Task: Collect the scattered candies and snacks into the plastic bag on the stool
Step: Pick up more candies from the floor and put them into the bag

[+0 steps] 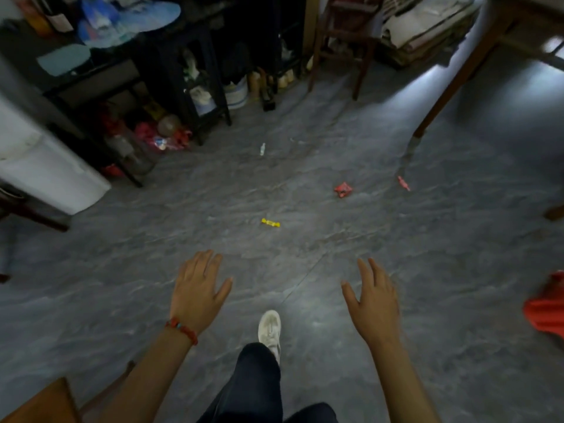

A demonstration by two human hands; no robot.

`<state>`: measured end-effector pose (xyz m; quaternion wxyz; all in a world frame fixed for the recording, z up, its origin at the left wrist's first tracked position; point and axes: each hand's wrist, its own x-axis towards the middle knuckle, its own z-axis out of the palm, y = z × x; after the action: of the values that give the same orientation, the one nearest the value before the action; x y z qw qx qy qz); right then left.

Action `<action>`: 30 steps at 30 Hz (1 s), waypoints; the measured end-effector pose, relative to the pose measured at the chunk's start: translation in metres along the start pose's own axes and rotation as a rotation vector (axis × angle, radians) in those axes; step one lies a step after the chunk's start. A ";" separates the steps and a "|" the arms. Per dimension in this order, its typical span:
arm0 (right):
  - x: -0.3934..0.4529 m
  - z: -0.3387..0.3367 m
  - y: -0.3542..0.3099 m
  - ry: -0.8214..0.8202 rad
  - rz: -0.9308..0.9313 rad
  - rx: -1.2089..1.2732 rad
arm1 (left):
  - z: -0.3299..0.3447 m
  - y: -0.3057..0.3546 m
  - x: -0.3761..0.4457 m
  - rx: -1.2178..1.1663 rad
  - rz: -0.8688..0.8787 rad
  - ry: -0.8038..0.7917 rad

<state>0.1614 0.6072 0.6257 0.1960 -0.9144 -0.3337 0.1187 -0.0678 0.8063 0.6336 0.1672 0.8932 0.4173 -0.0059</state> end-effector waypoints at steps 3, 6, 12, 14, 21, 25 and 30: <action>0.055 -0.002 -0.025 0.006 -0.039 -0.005 | -0.015 -0.010 0.053 -0.007 -0.015 0.029; 0.108 -0.005 -0.047 0.006 -0.071 -0.012 | -0.029 -0.015 0.102 -0.004 -0.024 0.045; 0.203 -0.002 -0.074 -0.011 -0.117 -0.001 | -0.035 -0.019 0.183 -0.015 -0.061 0.054; 0.233 0.003 -0.079 -0.023 -0.146 -0.014 | -0.032 -0.022 0.209 -0.014 -0.067 0.076; 0.331 0.028 -0.091 -0.107 -0.229 -0.016 | -0.027 -0.026 0.281 0.002 -0.129 0.092; 0.375 0.063 -0.094 -0.173 -0.264 -0.031 | -0.010 -0.036 0.318 0.017 -0.135 0.066; 0.413 0.128 -0.096 -0.237 -0.322 -0.050 | 0.034 -0.060 0.365 0.013 -0.103 0.038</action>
<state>0.3721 0.9818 0.5177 0.1489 -0.8334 -0.4993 0.1842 0.1293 1.1028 0.5287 0.1532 0.8715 0.4658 -0.0003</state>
